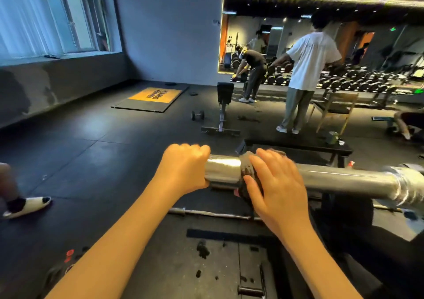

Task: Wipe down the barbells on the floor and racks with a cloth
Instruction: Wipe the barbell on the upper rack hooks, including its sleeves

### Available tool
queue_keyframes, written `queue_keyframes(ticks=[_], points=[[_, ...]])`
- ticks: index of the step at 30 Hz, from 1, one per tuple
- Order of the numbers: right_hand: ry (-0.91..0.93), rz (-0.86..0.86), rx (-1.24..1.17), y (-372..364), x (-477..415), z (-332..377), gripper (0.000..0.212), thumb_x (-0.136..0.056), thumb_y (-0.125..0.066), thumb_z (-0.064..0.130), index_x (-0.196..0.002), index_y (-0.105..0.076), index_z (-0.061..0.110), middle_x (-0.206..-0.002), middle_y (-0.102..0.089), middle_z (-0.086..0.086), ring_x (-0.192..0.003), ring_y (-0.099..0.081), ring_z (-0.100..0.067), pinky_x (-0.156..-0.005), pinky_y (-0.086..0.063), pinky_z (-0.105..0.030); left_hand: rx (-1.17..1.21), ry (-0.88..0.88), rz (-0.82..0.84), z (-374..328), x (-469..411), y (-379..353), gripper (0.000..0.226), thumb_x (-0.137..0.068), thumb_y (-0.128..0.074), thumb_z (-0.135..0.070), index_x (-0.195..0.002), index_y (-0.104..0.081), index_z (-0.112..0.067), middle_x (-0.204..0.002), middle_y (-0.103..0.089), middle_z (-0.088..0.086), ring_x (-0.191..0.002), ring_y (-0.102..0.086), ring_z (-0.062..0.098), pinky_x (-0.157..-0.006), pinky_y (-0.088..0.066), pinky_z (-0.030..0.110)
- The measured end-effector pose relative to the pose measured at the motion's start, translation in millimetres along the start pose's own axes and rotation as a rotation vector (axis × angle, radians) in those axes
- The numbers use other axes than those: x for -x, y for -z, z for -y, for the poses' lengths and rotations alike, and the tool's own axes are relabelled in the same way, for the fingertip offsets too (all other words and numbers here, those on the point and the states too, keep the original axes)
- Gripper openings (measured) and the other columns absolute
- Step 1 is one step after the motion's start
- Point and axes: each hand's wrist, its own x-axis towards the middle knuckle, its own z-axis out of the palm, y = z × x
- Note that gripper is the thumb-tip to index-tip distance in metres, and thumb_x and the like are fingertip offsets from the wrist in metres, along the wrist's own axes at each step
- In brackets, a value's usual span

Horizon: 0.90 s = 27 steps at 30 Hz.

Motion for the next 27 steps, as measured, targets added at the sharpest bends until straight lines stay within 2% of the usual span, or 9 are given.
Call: queue_keyframes(ticks=[2,5,9,11,14,17,21,24,27], points=[[-0.143,-0.052,-0.012,9.5,-7.6,-15.9,0.034,-0.092,-0.042,0.036,-0.099,-0.066,0.013,-0.101,-0.065,-0.006,-0.096,-0.059,-0.028,-0.089,-0.040,-0.042,0.001,0.012,-0.117,-1.4,4.6,-8.5,0.049,-0.037,-0.089,-0.033,-0.064,-0.053,-0.013,-0.052,-0.049,0.000,-0.041,-0.044,0.020,-0.044,-0.032,0.026],[-0.302,-0.101,0.013,0.1,-22.7,13.1,0.033,-0.089,-0.040,0.032,-0.086,-0.065,0.011,-0.087,-0.063,-0.007,-0.083,-0.056,-0.028,-0.082,-0.040,-0.042,-0.033,0.061,-0.266,-7.7,9.2,-16.4,0.039,-0.050,-0.083,-0.028,-0.067,-0.052,-0.012,-0.055,-0.047,0.002,-0.046,-0.042,0.021,-0.052,-0.028,0.028],[-0.058,-0.002,-0.078,-11.1,-26.3,41.8,0.032,-0.089,-0.043,0.036,-0.099,-0.065,0.016,-0.096,-0.064,-0.002,-0.091,-0.057,-0.023,-0.088,-0.041,-0.039,0.013,0.043,-0.289,-7.0,10.8,-16.7,0.040,-0.055,-0.085,-0.030,-0.075,-0.057,-0.011,-0.063,-0.056,0.005,-0.053,-0.052,0.023,-0.055,-0.040,0.033],[-0.004,0.045,-0.106,-0.3,-26.5,19.3,0.033,-0.089,-0.041,0.041,-0.099,-0.065,0.020,-0.097,-0.065,0.002,-0.091,-0.058,-0.021,-0.086,-0.041,-0.038,0.090,-0.008,-0.179,-0.2,12.3,-4.4,0.048,-0.059,-0.086,-0.035,-0.093,-0.062,-0.012,-0.080,-0.064,0.004,-0.069,-0.061,0.024,-0.063,-0.049,0.036],[-0.076,0.010,-0.073,13.2,-21.8,-6.2,0.034,-0.089,-0.038,0.040,-0.090,-0.065,0.020,-0.087,-0.065,0.002,-0.082,-0.059,-0.022,-0.084,-0.041,-0.038,0.164,0.089,0.228,19.5,5.6,18.5,0.075,-0.068,-0.077,-0.049,-0.131,-0.049,-0.021,-0.115,-0.061,-0.004,-0.104,-0.059,0.020,-0.085,-0.049,0.036],[-0.159,-0.038,-0.014,3.9,-26.8,7.2,0.034,-0.088,-0.037,0.034,-0.080,-0.063,0.014,-0.076,-0.063,-0.004,-0.071,-0.056,-0.025,-0.077,-0.042,-0.038,0.092,0.133,0.403,28.6,-0.5,24.6,0.056,-0.069,-0.074,-0.048,-0.115,-0.054,-0.022,-0.097,-0.060,-0.005,-0.085,-0.059,0.018,-0.065,-0.046,0.030],[-0.112,0.000,-0.042,-17.0,-41.7,50.6,0.033,-0.090,-0.038,0.035,-0.083,-0.064,0.015,-0.077,-0.063,-0.003,-0.071,-0.058,-0.024,-0.073,-0.044,-0.037,0.122,0.137,0.170,27.8,12.2,7.3,0.044,-0.071,-0.076,-0.040,-0.105,-0.056,-0.020,-0.096,-0.063,-0.003,-0.082,-0.060,0.018,-0.065,-0.049,0.029],[-0.003,0.052,-0.080,-13.3,-37.7,44.3,0.034,-0.093,-0.039,0.042,-0.093,-0.064,0.019,-0.088,-0.065,0.001,-0.080,-0.060,-0.019,-0.078,-0.047,-0.036,0.097,0.071,-0.008,27.4,19.1,-4.4,0.049,-0.050,-0.090,-0.034,-0.085,-0.061,-0.013,-0.075,-0.064,0.001,-0.060,-0.059,0.019,-0.048,-0.041,0.026],[-0.047,0.036,-0.079,-1.1,-29.1,21.2,0.035,-0.093,-0.037,0.041,-0.092,-0.064,0.019,-0.087,-0.065,0.002,-0.081,-0.060,-0.020,-0.079,-0.046,-0.036,0.137,0.077,-0.148,25.9,23.5,-16.9,0.050,-0.041,-0.093,-0.027,-0.076,-0.062,-0.010,-0.065,-0.060,0.004,-0.053,-0.056,0.022,-0.049,-0.045,0.030]])
